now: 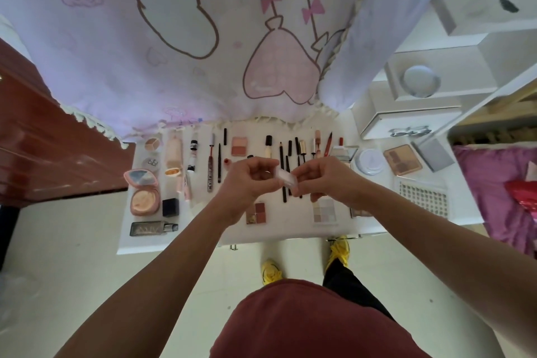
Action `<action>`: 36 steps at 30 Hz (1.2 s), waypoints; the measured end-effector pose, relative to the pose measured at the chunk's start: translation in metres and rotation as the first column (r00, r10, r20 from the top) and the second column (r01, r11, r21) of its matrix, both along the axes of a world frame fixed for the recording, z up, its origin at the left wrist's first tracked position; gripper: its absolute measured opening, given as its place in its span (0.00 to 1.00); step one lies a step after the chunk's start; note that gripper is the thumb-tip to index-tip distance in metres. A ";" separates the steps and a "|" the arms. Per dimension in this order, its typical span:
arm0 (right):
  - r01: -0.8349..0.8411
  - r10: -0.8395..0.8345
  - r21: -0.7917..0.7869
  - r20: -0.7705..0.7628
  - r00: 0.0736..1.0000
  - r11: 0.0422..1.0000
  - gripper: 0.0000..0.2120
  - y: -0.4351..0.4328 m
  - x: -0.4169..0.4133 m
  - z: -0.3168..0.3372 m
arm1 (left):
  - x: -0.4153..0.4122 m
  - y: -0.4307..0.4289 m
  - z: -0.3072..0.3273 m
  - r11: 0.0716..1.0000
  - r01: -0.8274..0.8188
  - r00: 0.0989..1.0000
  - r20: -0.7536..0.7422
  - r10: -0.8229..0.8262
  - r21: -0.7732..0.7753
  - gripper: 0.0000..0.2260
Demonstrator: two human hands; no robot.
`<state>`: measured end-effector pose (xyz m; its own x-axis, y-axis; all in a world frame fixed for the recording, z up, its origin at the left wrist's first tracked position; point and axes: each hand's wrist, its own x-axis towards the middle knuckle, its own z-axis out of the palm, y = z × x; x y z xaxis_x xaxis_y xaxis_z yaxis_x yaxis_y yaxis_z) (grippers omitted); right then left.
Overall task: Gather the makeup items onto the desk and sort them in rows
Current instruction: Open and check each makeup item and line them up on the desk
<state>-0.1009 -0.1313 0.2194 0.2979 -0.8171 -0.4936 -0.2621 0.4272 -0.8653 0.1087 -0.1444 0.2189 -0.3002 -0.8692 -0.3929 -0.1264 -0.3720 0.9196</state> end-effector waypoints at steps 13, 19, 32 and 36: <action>0.043 -0.042 -0.064 0.021 0.999 0.997 0.12 -0.002 -0.004 0.008 | 0.000 -0.002 0.005 1.000 0.004 0.998 -0.056 -0.004 0.006 0.17; 0.100 -0.098 -0.107 0.024 0.995 0.989 0.06 -0.002 -0.005 0.005 | 0.005 0.001 0.000 0.998 -0.011 0.998 -0.068 0.015 0.054 0.17; 0.223 -0.220 0.087 -0.045 0.974 0.971 0.09 0.009 -0.011 -0.062 | -0.004 0.048 -0.078 0.974 -0.190 0.959 0.235 0.157 0.124 0.08; 0.162 -0.143 0.113 -0.158 0.977 0.980 0.06 0.010 -0.008 -0.095 | -0.012 0.065 -0.111 0.968 -0.131 0.944 0.325 0.057 0.212 0.15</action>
<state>-0.1087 -0.1218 0.1244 0.0905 -0.7767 -0.6233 -0.3070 0.5736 -0.7594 0.0970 -0.0791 0.1078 -0.0503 -0.7637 -0.6437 -0.3487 -0.5905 0.7278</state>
